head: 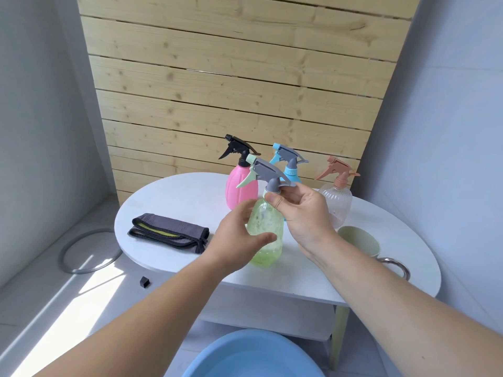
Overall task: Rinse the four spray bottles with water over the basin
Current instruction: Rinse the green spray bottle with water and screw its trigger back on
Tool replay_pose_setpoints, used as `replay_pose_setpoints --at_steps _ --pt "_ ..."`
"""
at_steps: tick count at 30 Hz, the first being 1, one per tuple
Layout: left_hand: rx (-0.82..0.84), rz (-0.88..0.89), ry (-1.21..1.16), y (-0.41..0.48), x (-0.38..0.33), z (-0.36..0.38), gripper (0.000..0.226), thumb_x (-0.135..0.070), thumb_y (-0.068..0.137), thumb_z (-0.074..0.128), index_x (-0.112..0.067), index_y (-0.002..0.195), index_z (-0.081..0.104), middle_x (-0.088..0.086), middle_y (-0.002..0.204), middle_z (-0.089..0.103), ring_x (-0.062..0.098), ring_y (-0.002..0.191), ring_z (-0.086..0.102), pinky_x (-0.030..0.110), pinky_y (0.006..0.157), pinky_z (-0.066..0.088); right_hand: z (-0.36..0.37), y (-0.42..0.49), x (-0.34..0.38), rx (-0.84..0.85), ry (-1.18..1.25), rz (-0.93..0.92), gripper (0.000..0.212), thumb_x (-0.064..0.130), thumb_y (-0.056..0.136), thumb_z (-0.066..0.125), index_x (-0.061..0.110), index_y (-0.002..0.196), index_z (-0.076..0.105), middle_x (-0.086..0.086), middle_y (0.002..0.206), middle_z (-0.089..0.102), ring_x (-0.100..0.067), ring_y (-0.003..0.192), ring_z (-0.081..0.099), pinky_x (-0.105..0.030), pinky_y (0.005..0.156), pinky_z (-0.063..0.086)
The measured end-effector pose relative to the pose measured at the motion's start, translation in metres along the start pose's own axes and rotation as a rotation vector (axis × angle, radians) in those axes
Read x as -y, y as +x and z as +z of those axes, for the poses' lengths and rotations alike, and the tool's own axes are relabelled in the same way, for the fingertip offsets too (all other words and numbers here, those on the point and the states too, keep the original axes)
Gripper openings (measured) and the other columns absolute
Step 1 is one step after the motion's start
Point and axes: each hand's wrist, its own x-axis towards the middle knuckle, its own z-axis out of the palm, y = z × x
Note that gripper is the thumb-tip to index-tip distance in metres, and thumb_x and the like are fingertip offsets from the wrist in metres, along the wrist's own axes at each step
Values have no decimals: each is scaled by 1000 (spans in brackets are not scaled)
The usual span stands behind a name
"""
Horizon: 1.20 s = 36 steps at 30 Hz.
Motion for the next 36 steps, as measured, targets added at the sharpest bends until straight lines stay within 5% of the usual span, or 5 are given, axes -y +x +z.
replay_pose_setpoints --at_steps 18,21,25,29,36 --pt "44 -15 -103 0 -6 8 59 -14 88 78 -32 135 46 -25 123 55 -12 111 53 -6 82 37 -6 -1 5 29 20 13 15 5 82 78 20 84 75 4 92 76 -9 90 71 -32 96 53" --pt "20 -12 -139 4 -5 7 61 -17 78 85 -34 130 56 -15 123 67 1 117 63 16 99 49 -8 0 5 33 16 19 15 5 83 78 18 88 74 5 91 77 -8 88 70 -30 94 53" --pt "-89 -10 -60 3 -6 11 61 -27 72 94 -26 120 56 -13 114 65 2 110 61 7 79 45 -11 0 4 36 14 22 14 7 82 78 19 88 75 4 91 77 -10 90 71 -33 96 53" --pt "73 -63 -213 2 -12 6 77 -32 75 75 -28 147 49 -14 134 61 -1 122 57 19 96 45 -9 0 5 50 27 26 17 3 83 77 17 90 74 5 89 77 -7 87 71 -33 96 54" --pt "-34 -18 -49 3 -11 4 62 -36 75 92 -25 126 57 -9 119 67 2 113 61 15 87 48 -9 -1 6 40 33 30 16 4 82 78 18 88 74 5 89 77 -8 86 71 -30 91 55"
